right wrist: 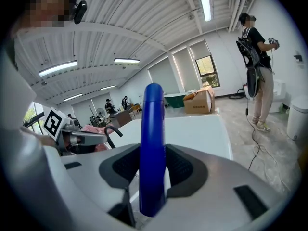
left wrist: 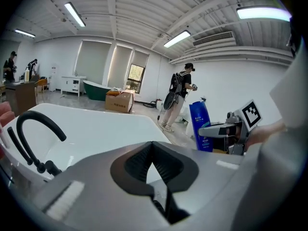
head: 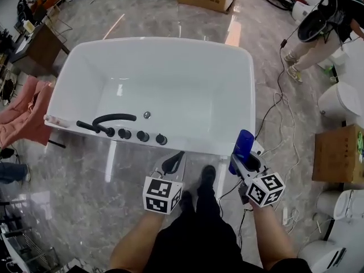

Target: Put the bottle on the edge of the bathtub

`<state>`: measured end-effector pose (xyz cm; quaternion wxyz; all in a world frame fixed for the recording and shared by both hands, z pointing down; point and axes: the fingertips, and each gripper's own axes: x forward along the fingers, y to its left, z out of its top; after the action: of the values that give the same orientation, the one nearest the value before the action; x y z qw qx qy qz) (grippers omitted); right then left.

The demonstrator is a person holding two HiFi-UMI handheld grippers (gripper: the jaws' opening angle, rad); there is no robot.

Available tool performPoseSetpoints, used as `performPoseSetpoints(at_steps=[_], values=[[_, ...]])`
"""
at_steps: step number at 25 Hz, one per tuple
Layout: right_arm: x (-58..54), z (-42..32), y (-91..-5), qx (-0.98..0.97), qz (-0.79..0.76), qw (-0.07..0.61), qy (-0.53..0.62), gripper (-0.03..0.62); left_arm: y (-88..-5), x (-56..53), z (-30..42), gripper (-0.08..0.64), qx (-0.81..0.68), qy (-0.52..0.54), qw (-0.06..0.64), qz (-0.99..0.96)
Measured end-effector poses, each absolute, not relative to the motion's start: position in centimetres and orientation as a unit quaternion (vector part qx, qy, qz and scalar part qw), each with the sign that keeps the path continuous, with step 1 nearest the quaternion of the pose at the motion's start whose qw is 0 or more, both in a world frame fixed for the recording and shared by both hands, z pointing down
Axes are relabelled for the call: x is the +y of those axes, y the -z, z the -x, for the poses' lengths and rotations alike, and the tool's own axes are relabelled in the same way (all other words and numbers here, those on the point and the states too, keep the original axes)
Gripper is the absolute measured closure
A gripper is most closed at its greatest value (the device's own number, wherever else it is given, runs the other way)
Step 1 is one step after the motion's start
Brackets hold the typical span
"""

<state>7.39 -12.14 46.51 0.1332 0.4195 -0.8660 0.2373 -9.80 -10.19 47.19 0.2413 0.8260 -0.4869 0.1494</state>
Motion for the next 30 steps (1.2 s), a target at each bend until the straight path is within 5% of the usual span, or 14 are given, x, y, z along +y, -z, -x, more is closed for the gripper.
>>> performPoseSetpoints(at_steps=[30], values=[[-22.4,-10.6,-66.7,-0.835,-0.441,0.186,-0.270,0.432,-63.4,-16.6,4.4,0.551,-0.445,-0.223,0.311,-0.809]])
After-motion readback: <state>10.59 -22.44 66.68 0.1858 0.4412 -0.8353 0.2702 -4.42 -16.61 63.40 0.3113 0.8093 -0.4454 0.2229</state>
